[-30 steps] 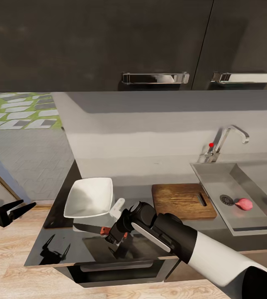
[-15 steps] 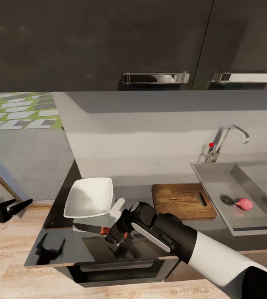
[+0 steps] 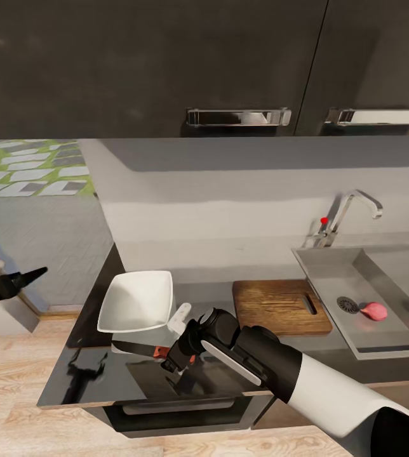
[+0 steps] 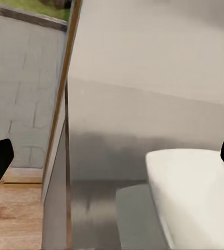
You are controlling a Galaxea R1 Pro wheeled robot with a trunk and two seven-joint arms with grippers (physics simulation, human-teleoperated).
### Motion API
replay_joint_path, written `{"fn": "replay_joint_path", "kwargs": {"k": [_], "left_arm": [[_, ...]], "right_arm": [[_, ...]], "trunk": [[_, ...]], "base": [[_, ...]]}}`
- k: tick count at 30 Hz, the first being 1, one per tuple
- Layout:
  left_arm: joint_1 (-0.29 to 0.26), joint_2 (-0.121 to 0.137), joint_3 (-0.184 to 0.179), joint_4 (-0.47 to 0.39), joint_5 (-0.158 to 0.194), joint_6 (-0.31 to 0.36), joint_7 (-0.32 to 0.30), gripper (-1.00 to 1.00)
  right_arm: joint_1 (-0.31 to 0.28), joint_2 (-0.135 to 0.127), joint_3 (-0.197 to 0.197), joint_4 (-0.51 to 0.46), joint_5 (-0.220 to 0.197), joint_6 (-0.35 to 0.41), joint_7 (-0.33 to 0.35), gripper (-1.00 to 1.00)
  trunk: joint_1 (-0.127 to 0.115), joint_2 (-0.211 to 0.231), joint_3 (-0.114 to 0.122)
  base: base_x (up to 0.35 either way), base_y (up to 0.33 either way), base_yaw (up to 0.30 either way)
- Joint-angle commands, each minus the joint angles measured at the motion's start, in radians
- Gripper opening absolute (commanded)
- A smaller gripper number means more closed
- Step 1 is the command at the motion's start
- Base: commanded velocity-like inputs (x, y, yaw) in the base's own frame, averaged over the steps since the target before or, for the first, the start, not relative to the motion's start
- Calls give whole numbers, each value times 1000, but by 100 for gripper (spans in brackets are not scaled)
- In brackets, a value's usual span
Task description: In the kitchen, take the Vidalia onion out of the sink, dice it on the chopping board with the paring knife, put the diced onion into the bowl on the countertop, then place both the paring knife and the chopping board into the sink.
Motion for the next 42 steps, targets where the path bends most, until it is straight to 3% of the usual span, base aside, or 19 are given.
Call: {"fn": "replay_joint_path", "kwargs": {"k": [1, 7, 10, 13, 14, 17, 20, 23, 42], "left_arm": [[-7, 0, -1, 0, -1, 7, 5, 100], [-26, -5, -23, 1, -1, 16, 75, 100], [-29, -23, -67, 1, -2, 17, 95, 100], [-30, -47, -145, 1, -2, 15, 113, 100], [-30, -61, -208, 2, -3, 13, 148, 100], [-31, -75, -249, 2, -3, 11, 225, 100], [-31, -88, -268, 2, -3, 12, 305, 100], [-31, -94, -275, 3, -3, 12, 335, 100], [-31, -100, -284, 2, 1, 16, 360, 100]], "right_arm": [[-1, 0, 0, -1, 10, 3, 10, 100], [-1, 1, 1, -1, 10, 4, 10, 100], [-1, 0, 1, -1, 10, 5, 10, 100], [-1, 0, 1, -1, 10, 5, 10, 100], [-1, 0, 1, -1, 10, 5, 10, 100], [-1, 0, 1, -1, 10, 5, 10, 100], [-1, 0, 1, -1, 10, 5, 10, 100], [-1, 0, 0, -1, 10, 5, 10, 100], [-1, 1, 0, -1, 10, 4, 10, 100]], "trunk": [[1, -2, -2], [1, -2, -7], [1, -2, -11], [1, -2, -14], [1, -2, -14], [1, -2, -17], [1, -2, -19], [1, -2, -22], [1, -2, -47]], "base": [[0, 0, 0], [0, 0, 0], [0, 0, 0], [0, 0, 0], [0, 0, 0], [0, 0, 0], [0, 0, 0], [0, 0, 0], [0, 0, 0]]}}
